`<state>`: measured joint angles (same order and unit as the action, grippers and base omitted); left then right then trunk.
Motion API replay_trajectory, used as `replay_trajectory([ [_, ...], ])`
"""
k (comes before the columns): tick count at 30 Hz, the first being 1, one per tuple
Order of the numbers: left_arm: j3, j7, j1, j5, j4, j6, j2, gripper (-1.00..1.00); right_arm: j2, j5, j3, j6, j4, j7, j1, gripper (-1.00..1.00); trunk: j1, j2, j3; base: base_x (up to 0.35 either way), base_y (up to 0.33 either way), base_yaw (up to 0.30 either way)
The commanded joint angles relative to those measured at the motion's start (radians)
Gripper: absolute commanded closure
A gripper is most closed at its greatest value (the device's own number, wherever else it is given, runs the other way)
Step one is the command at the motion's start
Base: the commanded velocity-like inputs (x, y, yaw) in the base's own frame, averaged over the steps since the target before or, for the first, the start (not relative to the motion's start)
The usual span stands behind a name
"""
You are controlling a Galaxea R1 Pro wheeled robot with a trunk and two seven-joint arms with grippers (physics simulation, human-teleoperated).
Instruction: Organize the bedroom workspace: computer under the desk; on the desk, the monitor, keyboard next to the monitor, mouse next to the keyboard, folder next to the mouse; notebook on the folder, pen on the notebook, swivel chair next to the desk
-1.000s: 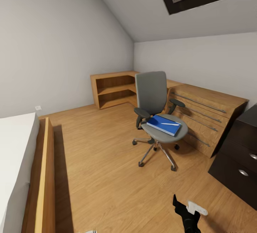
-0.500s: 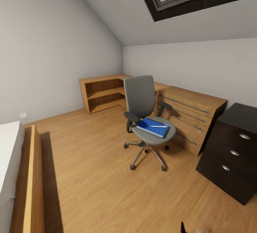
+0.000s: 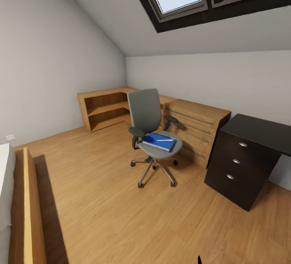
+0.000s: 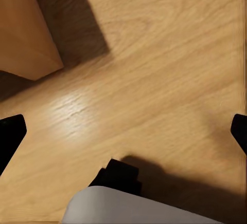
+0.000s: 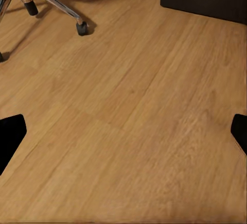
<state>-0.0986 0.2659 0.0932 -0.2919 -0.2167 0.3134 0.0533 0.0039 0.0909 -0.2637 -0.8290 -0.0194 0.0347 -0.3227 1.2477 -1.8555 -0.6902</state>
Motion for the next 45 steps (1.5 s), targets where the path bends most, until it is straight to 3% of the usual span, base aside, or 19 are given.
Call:
replay_trajectory([
  [1,-0.009,0.006,0.0,-0.008,0.0,0.003,0.0,-1.0,0.0,0.009,0.003,-0.003,-0.002,0.004,-0.001,-1.0,-0.004,0.007,0.003,-0.131,0.0,-0.187],
  [12,-0.008,0.006,0.0,-0.009,0.0,0.002,0.001,-1.0,0.007,0.006,0.003,0.031,-0.002,0.004,-0.001,-1.0,-0.047,0.084,0.047,-0.101,0.0,-0.13],
  [31,-0.007,0.006,0.0,-0.01,0.0,0.002,0.0,-1.0,0.016,0.006,0.003,0.093,-0.002,-0.001,-0.002,-1.0,-0.119,0.217,0.096,-0.31,0.048,-0.198],
  [45,-0.007,0.006,0.0,-0.01,0.0,0.003,0.0,-1.0,0.016,0.006,0.003,0.093,-0.002,-0.001,-0.001,-1.0,-0.173,0.315,0.13,-0.033,0.009,-0.232],
])
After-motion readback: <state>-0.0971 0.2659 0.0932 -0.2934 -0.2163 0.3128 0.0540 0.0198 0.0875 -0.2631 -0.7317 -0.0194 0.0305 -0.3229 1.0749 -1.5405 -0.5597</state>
